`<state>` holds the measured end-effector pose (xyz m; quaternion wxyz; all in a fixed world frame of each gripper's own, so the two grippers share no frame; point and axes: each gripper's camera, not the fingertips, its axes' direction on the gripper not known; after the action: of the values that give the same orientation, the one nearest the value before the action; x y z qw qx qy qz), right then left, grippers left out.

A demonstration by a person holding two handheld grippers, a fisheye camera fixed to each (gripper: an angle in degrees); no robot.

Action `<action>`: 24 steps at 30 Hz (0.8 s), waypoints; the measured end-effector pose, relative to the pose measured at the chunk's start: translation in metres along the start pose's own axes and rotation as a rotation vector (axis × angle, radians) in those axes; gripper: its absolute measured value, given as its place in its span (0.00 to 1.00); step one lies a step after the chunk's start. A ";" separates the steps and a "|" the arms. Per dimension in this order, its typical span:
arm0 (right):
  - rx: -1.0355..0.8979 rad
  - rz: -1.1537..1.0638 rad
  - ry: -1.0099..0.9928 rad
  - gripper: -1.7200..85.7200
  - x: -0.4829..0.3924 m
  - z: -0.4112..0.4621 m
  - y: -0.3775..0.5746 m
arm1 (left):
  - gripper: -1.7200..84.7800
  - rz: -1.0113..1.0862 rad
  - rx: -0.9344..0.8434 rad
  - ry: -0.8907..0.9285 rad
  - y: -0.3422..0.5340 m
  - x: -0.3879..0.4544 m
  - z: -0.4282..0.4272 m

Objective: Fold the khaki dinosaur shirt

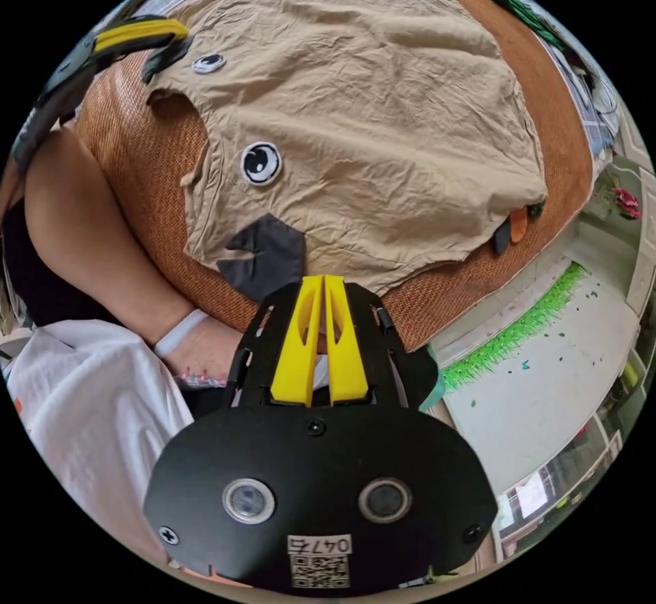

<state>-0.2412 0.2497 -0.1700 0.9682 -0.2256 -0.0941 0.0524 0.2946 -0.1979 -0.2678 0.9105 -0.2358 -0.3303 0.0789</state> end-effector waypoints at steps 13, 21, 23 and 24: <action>0.436 -0.147 -0.442 0.02 -0.030 0.030 0.087 | 0.01 -0.346 0.097 -0.023 0.031 -0.106 -0.067; 0.743 0.224 -0.396 0.03 0.102 0.079 0.240 | 0.01 -0.167 0.326 0.176 0.131 -0.105 -0.185; 0.754 0.352 -0.453 0.03 0.135 0.115 0.282 | 0.01 -0.118 0.357 0.212 0.149 -0.081 -0.202; 0.752 0.381 -0.472 0.04 0.141 0.126 0.291 | 0.01 -0.050 0.371 0.158 0.156 -0.058 -0.213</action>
<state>-0.1468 0.5830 -0.1668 0.9082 0.1448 -0.2426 0.3089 0.3883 -0.1586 -0.5188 0.9631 -0.0611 -0.2433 0.0973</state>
